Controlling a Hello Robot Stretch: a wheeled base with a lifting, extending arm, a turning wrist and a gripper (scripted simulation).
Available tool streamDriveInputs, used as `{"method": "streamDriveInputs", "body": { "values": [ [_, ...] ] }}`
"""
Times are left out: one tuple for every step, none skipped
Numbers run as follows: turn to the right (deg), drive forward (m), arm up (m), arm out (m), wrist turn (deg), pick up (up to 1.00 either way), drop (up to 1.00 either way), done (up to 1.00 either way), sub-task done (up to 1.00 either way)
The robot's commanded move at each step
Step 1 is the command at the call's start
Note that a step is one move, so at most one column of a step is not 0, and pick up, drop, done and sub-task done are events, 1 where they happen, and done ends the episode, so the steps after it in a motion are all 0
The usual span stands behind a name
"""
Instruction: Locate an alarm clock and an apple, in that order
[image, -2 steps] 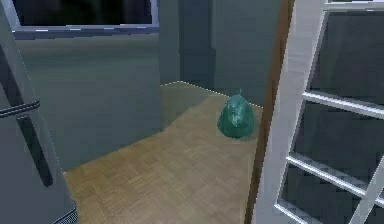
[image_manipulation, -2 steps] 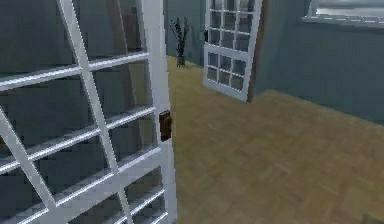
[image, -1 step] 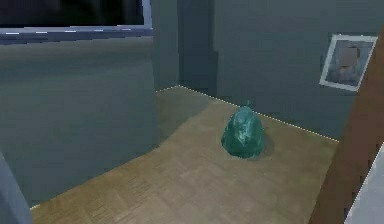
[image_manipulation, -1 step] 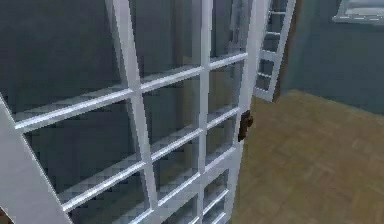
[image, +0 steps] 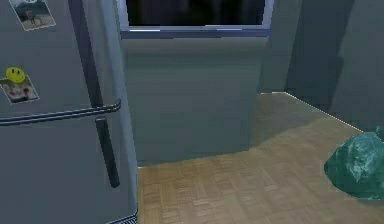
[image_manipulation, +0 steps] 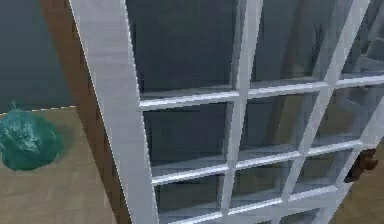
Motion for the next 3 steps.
{"method": "streamDriveInputs", "body": {
  "values": [
    [0.0, 0.15, 0.00, 0.00, 0.0, 0.00, 0.00, 0.00, 0.00],
    [-45.0, 0.00, 0.00, 0.00, 0.0, 0.00, 0.00, 0.00, 0.00],
    [-12.0, 0.00, 0.00, 0.00, 0.0, 0.00, 0.00, 0.00, 0.00]
  ]
}}
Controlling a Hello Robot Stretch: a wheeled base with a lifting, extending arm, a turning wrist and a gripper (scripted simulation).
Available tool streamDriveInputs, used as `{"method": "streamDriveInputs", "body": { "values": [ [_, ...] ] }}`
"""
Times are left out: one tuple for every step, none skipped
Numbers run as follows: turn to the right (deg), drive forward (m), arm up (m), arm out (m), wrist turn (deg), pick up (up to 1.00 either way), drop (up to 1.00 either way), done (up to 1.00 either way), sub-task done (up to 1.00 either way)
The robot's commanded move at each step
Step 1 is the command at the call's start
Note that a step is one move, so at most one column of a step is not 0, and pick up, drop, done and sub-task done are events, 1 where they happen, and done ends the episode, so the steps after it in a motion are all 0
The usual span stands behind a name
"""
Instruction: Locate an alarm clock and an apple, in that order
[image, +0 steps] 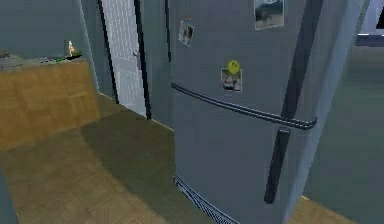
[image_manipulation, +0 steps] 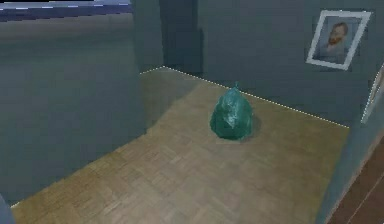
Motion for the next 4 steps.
{"method": "streamDriveInputs", "body": {
  "values": [
    [0.0, 0.40, 0.00, 0.00, 0.0, 0.00, 0.00, 0.00, 0.00],
    [-45.0, 0.00, 0.00, 0.00, 0.0, 0.00, 0.00, 0.00, 0.00],
    [0.0, 1.00, 0.00, 0.00, 0.0, 0.00, 0.00, 0.00, 0.00],
    [0.0, 1.00, 0.00, 0.00, 0.0, 0.00, 0.00, 0.00, 0.00]
  ]
}}
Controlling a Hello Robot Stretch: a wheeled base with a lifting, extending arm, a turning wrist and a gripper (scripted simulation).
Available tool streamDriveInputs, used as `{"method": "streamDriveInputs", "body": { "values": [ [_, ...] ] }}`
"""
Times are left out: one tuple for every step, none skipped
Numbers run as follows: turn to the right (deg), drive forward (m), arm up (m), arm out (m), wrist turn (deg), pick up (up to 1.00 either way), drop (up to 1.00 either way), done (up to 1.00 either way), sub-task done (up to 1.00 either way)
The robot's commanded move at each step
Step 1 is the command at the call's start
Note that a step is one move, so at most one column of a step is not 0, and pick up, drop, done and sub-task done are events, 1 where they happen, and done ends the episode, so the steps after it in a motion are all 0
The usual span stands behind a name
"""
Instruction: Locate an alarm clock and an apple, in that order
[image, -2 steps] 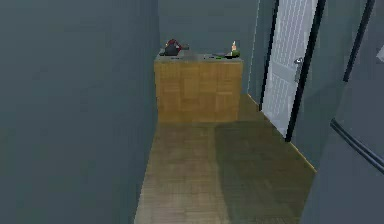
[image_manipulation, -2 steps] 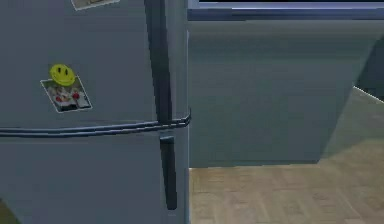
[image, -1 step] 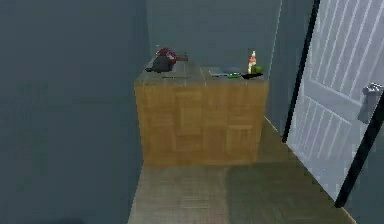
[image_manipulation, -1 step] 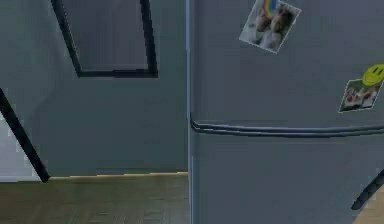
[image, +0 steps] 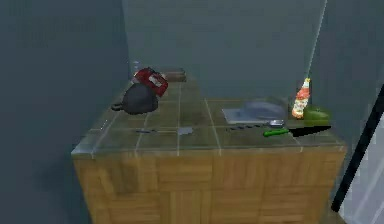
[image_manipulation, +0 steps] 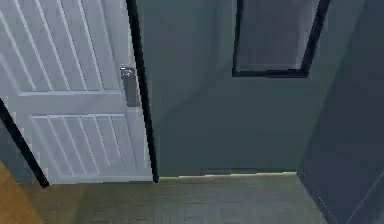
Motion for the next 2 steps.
{"method": "streamDriveInputs", "body": {
  "values": [
    [0.0, 0.40, 0.00, 0.00, 0.0, 0.00, 0.00, 0.00, 0.00],
    [45.0, 0.00, 0.00, 0.00, 0.0, 0.00, 0.00, 0.00, 0.00]
  ]
}}
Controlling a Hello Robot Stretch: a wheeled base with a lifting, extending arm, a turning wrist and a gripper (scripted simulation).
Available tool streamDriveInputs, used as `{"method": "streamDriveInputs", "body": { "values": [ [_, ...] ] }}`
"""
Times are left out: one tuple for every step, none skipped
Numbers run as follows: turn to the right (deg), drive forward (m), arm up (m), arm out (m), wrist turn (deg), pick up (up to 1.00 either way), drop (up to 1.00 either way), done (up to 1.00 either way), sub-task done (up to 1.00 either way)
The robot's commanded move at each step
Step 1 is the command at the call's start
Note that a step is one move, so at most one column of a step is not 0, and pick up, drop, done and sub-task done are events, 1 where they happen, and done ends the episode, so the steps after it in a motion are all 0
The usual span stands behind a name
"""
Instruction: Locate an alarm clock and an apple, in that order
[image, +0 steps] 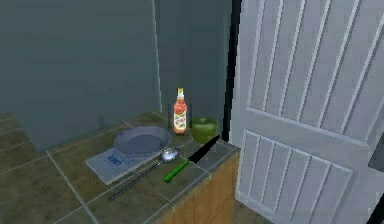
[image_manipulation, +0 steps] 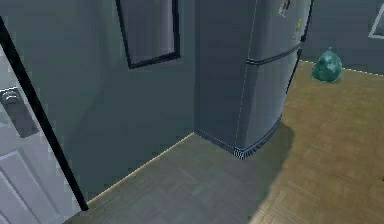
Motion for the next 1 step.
{"method": "streamDriveInputs", "body": {
  "values": [
    [0.0, 0.00, 0.00, 0.00, 0.0, 0.00, 0.00, 1.00, 0.00]
  ]
}}
